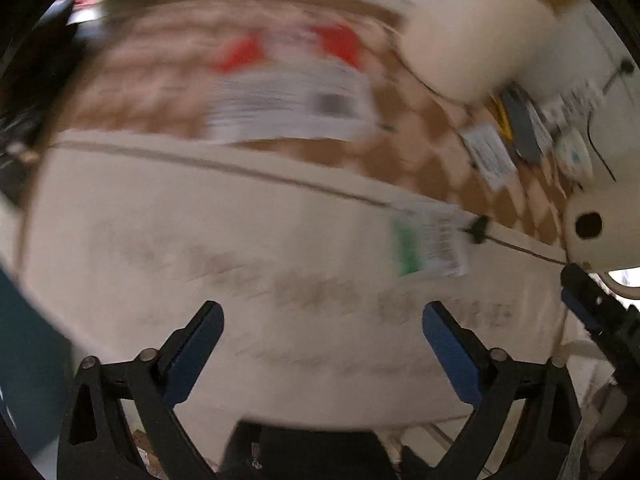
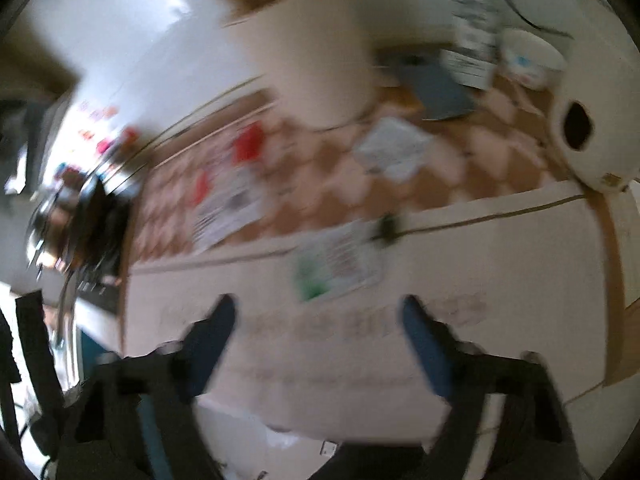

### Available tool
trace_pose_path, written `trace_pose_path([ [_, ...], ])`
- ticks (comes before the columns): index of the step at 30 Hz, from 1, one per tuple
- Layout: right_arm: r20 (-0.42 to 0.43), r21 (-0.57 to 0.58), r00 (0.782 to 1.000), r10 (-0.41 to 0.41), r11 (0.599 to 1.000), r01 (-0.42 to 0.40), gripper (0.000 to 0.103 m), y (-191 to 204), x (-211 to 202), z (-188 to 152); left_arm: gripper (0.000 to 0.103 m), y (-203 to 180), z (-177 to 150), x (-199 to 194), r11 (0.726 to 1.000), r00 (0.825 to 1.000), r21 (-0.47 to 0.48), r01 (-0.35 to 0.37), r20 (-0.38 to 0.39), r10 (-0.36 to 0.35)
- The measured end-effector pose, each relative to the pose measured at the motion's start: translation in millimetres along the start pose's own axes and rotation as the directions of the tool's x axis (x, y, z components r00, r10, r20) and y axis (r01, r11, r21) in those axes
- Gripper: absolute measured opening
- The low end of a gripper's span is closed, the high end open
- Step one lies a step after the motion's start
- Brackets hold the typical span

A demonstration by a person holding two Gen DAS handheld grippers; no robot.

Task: Collect trash
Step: 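Grasp the white-green sachet with the left tool while the right tool grasps a dark scrap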

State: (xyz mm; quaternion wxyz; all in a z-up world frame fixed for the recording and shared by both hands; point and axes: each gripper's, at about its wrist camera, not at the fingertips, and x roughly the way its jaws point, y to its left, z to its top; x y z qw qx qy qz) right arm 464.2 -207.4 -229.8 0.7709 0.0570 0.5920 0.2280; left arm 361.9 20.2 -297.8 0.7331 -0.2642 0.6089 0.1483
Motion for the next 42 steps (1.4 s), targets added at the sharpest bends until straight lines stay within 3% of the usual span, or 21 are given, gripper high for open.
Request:
trace_pose_path([
  [2, -0.008, 0.049, 1.0, -0.022, 0.999, 0.022, 0.066, -31, 10, 16, 0.096, -27, 18, 30, 0.999, 0.998, 0.027, 0.017, -0.061, -0.016],
  [4, -0.011, 0.094, 0.999, -0.046, 0.994, 0.047, 0.066, -58, 17, 27, 0.084, -47, 30, 55, 0.999, 0.994, 0.037, 0.016, -0.112, -0.012],
  [6, -0.025, 0.142, 0.998, -0.061, 0.988, 0.064, 0.066, -82, 23, 35, 0.081, -59, 36, 76, 0.999, 0.989, 0.037, 0.005, -0.151, 0.001],
  [8, -0.037, 0.17, 0.997, -0.068, 0.983, 0.073, 0.066, -98, 29, 39, 0.08, -72, 36, 78, 0.996, 0.99, 0.076, -0.037, -0.13, 0.046],
  [11, -0.054, 0.188, 0.995, -0.082, 0.978, 0.091, 0.066, -114, 36, 40, 0.068, -90, 31, 80, 0.977, 0.982, 0.158, -0.143, -0.097, 0.16],
  [12, -0.058, 0.193, 0.995, -0.087, 0.976, 0.096, 0.066, -118, 38, 40, 0.057, -94, 30, 79, 0.972, 0.981, 0.173, -0.16, -0.08, 0.176],
  [13, -0.061, 0.197, 0.994, -0.09, 0.975, 0.101, 0.066, -120, 39, 39, 0.027, -97, 29, 76, 0.97, 0.983, 0.18, -0.162, -0.063, 0.175],
  [14, -0.068, 0.201, 0.993, -0.093, 0.974, 0.105, 0.066, -123, 42, 40, 0.013, -101, 29, 73, 0.966, 0.98, 0.185, -0.181, -0.048, 0.193],
  [16, -0.081, 0.209, 0.993, -0.088, 0.973, 0.103, 0.066, -126, 49, 41, 0.004, -105, 29, 71, 0.959, 0.975, 0.194, -0.207, -0.043, 0.219],
  [23, -0.112, 0.146, 0.993, -0.041, 0.988, 0.057, 0.066, -97, 74, 48, 0.001, -77, 27, 41, 0.957, 0.968, 0.153, -0.248, 0.014, 0.249],
  [30, -0.146, 0.05, 0.989, 0.016, 0.999, -0.009, 0.066, -47, 109, 54, 0.001, -42, 32, 4, 0.934, 0.933, 0.058, -0.353, 0.104, 0.346],
  [33, -0.169, -0.001, 0.985, -0.014, 1.0, 0.015, 0.052, -31, 128, 54, 0.001, -32, 31, -1, 0.929, 0.925, 0.025, -0.368, 0.112, 0.364],
  [34, -0.175, -0.025, 0.984, -0.045, 0.999, 0.041, 0.041, -26, 134, 53, 0.001, -29, 30, -2, 0.928, 0.922, 0.018, -0.372, 0.117, 0.368],
  [35, -0.145, -0.052, 0.986, -0.078, 0.996, 0.071, 0.024, -20, 133, 52, 0.0, -21, 30, -6, 0.928, 0.922, 0.01, -0.372, 0.122, 0.368],
  [36, -0.129, -0.082, 0.988, -0.086, 0.994, 0.076, 0.02, -15, 134, 51, 0.0, -17, 29, -10, 0.93, 0.922, 0.004, -0.368, 0.129, 0.365],
  [42, -0.099, -0.118, 0.991, -0.087, 0.99, 0.075, 0.019, -3, 125, 47, 0.0, 6, 21, -30, 0.939, 0.921, -0.019, -0.343, 0.19, 0.34],
])
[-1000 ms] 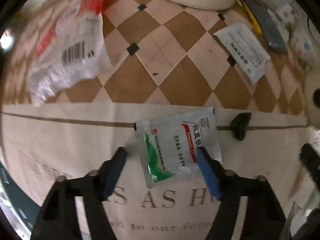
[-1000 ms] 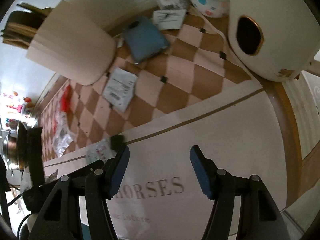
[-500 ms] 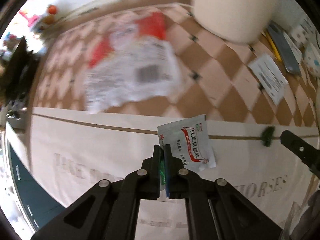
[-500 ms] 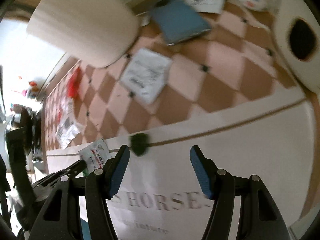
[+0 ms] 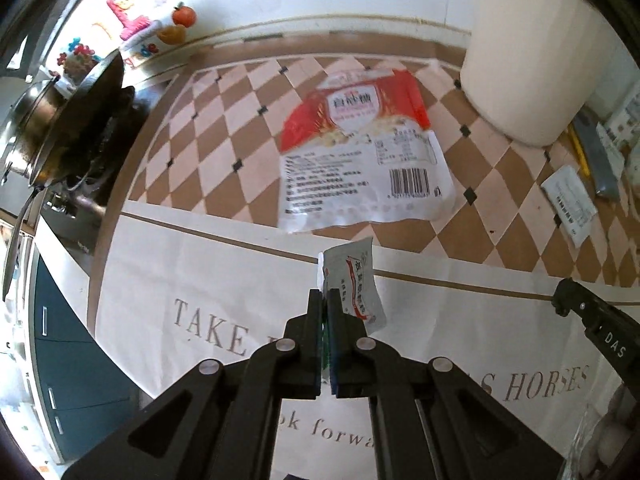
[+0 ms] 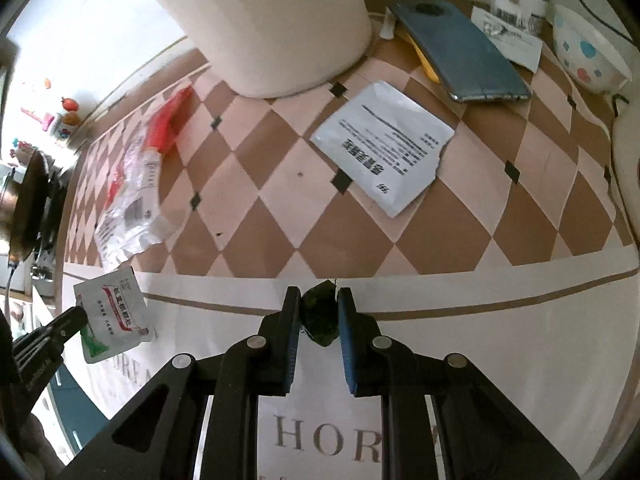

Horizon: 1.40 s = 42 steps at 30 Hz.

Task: Collect trash
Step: 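Grasp the white-green sachet with the left tool while the right tool grasps a dark scrap, then carry sachet and scrap to the bin and open both tools over it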

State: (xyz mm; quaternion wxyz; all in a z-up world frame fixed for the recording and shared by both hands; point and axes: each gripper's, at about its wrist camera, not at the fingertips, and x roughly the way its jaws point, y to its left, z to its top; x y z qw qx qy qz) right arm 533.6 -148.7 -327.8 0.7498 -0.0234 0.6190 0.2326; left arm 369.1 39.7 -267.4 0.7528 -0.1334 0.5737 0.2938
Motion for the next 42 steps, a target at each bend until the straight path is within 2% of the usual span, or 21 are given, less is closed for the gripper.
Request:
trace_pose_path([
  [5, 0.049, -0.046, 0.998, 0.031, 0.999, -0.029, 0.019, 26, -30, -12, 0.0, 32, -9, -28, 0.999, 0.996, -0.023, 0.026, 0.083, -0.024],
  [11, 0.123, -0.113, 0.99, 0.075, 0.992, -0.062, 0.019, 73, -73, -52, 0.0, 86, -52, -72, 0.997, 0.983, -0.045, 0.056, 0.175, -0.047],
  [18, 0.167, -0.168, 0.977, 0.134, 0.98, -0.106, 0.019, 138, -113, -137, 0.0, 166, -139, -99, 0.991, 0.977, -0.096, 0.092, 0.2, -0.072],
  [23, 0.134, -0.217, 0.976, 0.173, 0.966, -0.141, 0.019, 187, -115, -215, 0.0, 222, -202, -85, 0.983, 0.988, -0.165, 0.085, 0.145, -0.061],
  [27, 0.035, -0.27, 0.983, 0.181, 0.949, -0.165, 0.019, 219, -87, -271, 0.0, 269, -247, -42, 0.96, 0.997, -0.27, 0.071, 0.023, -0.067],
  [31, -0.116, -0.318, 0.98, 0.16, 0.929, -0.189, 0.019, 248, -32, -321, 0.0, 309, -289, 27, 0.92, 0.986, -0.385, 0.078, -0.104, -0.127],
  [34, -0.218, -0.358, 0.968, 0.124, 0.913, -0.197, 0.019, 267, 29, -357, 0.0, 331, -321, 95, 0.877, 0.962, -0.471, 0.1, -0.18, -0.207],
  [38, -0.297, -0.386, 0.951, 0.088, 0.9, -0.204, 0.019, 281, 111, -392, 0.0, 346, -358, 204, 0.814, 0.912, -0.565, 0.136, -0.249, -0.326],
  [42, -0.355, -0.398, 0.933, 0.065, 0.892, -0.213, 0.019, 287, 206, -427, 0.0, 350, -384, 299, 0.785, 0.886, -0.606, 0.129, -0.285, -0.365],
])
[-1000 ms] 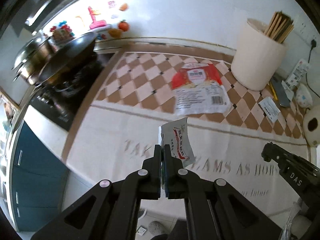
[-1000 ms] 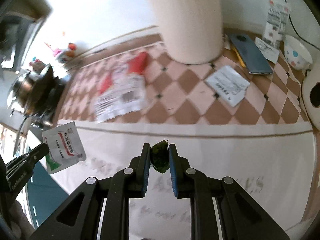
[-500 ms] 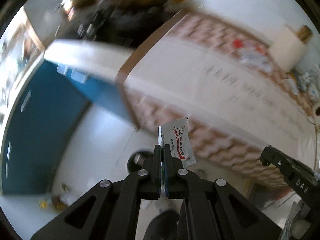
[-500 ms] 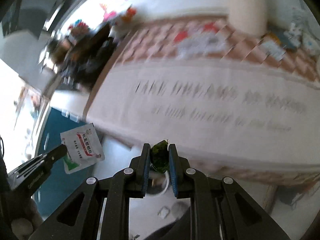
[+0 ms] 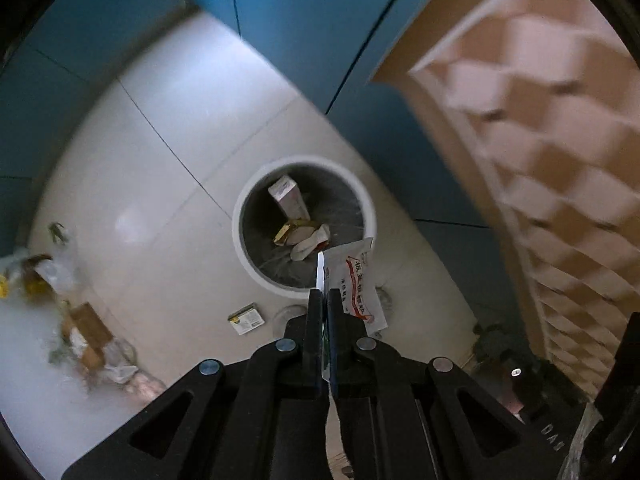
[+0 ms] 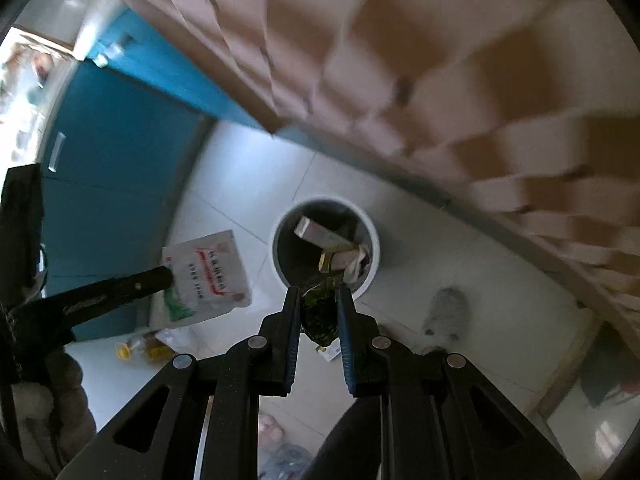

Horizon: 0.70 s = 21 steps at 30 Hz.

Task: Collect trash
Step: 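Carry sachet and scrap to the bin and open both tools over it, then raise both tools from the bin back toward the counter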

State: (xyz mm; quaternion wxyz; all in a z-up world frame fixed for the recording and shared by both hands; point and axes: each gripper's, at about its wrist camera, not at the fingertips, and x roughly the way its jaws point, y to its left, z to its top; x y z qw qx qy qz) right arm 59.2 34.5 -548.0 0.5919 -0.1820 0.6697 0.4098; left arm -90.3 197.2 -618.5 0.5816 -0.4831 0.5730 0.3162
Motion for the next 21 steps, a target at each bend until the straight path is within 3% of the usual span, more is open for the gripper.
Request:
trace_pose_path([
  [6, -0.085, -0.011, 0.996, 0.009, 1.0, -0.01, 0.019, -18, 145, 8, 0.003, 29, 23, 114, 1.0, 0.998, -0.028, -0.012, -0.059, 0.01],
  [9, -0.127, -0.023, 0.992, 0.005, 1.0, -0.008, 0.02, -28, 205, 10, 0.009, 41, 25, 148, 0.998, 0.996, -0.045, -0.033, -0.081, 0.029],
  [11, -0.15, -0.034, 0.989, 0.006, 0.999, -0.012, 0.022, -31, 232, 11, 0.032, 46, 24, 160, 0.997, 0.996, -0.049, -0.053, -0.078, 0.049],
  [13, -0.176, -0.048, 0.984, -0.003, 0.999, -0.006, 0.024, -34, 253, 14, 0.08, 53, 19, 163, 0.995, 0.996, -0.06, -0.077, -0.055, 0.074],
  [14, -0.192, -0.055, 0.981, -0.011, 0.999, 0.001, 0.026, -36, 263, 15, 0.085, 55, 16, 160, 0.993, 0.995, -0.06, -0.098, -0.035, 0.096],
  [15, -0.204, -0.056, 0.979, -0.013, 0.998, 0.002, 0.03, -38, 268, 15, 0.091, 56, 15, 156, 0.991, 0.993, -0.059, -0.116, -0.026, 0.115],
  [17, -0.208, -0.063, 0.978, -0.029, 0.998, 0.016, 0.062, -41, 271, 15, 0.098, 57, 11, 148, 0.987, 0.989, -0.058, -0.15, -0.018, 0.149],
  [19, -0.19, -0.081, 0.98, -0.054, 0.996, 0.039, 0.069, -42, 266, 15, 0.099, 57, 7, 136, 0.981, 0.983, -0.055, -0.185, 0.011, 0.186],
  [21, -0.17, -0.115, 0.981, -0.097, 0.99, 0.079, 0.084, -38, 255, 15, 0.099, 56, 4, 120, 0.973, 0.973, -0.049, -0.224, 0.045, 0.226],
])
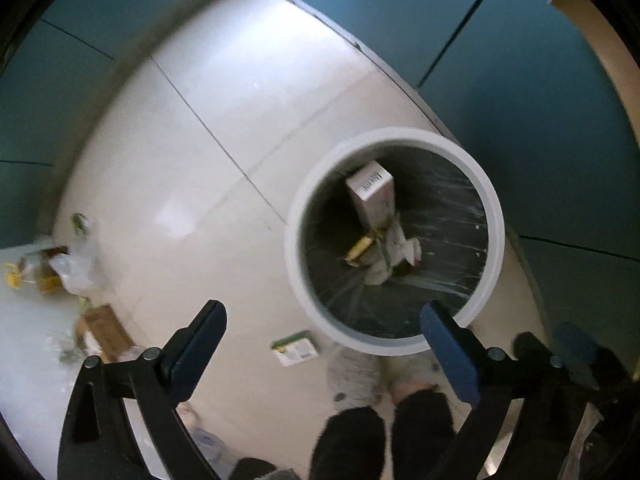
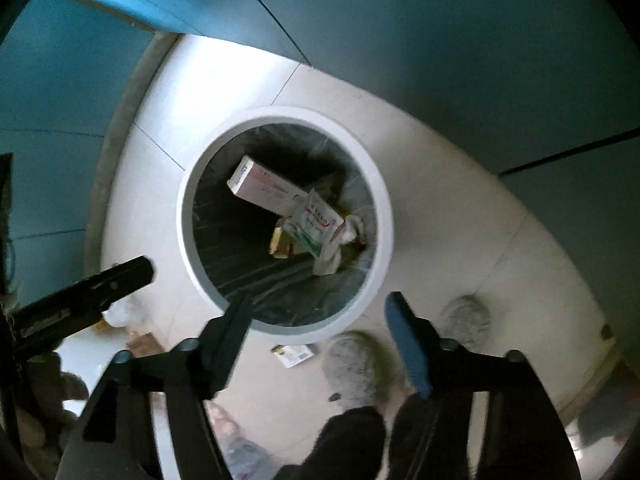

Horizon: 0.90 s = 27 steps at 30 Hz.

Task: Collect trash
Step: 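Raise both tools from the bin back toward the counter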

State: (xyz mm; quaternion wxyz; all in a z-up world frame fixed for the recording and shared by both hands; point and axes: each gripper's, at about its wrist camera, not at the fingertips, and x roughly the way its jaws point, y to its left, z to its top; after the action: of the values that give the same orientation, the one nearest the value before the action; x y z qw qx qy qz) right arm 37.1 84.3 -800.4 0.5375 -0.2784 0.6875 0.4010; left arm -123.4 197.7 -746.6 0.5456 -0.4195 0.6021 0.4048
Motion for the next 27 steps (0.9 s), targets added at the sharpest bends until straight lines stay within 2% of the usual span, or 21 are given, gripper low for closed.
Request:
trace_pose_path([
  [1, 0.007, -0.013, 1.0, -0.023, 1.0, 0.023, 0.095, 2, -5, 0, 0.099, 1, -3, -11, 1.0, 1.0, 0.003, -0.019, 0.019, 0.018],
  [2, 0.021, -0.032, 0.998, -0.051, 0.998, 0.052, 0.099, 6, -14, -1, 0.099, 1, -7, -22, 0.999, 0.999, 0.004, -0.032, 0.038, 0.031],
  [4, 0.051, -0.069, 0.993, -0.109, 0.991, 0.112, 0.101, 12, -33, -1, 0.099, 1, -12, -40, 0.999, 0.996, 0.007, -0.046, 0.076, 0.046],
  [8, 0.083, -0.097, 0.985, -0.152, 0.982, 0.159, 0.103, 19, -65, -4, 0.099, 3, -27, -78, 0.997, 0.99, -0.001, -0.072, 0.125, 0.072],
  [17, 0.155, -0.155, 0.975, -0.157, 0.971, 0.181, 0.103, 48, -176, -23, 0.099, 12, -66, -177, 0.998, 0.981, -0.02, -0.062, 0.182, 0.065],
  [27, 0.229, -0.207, 0.966, -0.119, 0.964, 0.168, 0.103, 80, -316, -71, 0.099, 17, -118, -297, 1.0, 0.968, -0.01, -0.02, 0.25, 0.022],
])
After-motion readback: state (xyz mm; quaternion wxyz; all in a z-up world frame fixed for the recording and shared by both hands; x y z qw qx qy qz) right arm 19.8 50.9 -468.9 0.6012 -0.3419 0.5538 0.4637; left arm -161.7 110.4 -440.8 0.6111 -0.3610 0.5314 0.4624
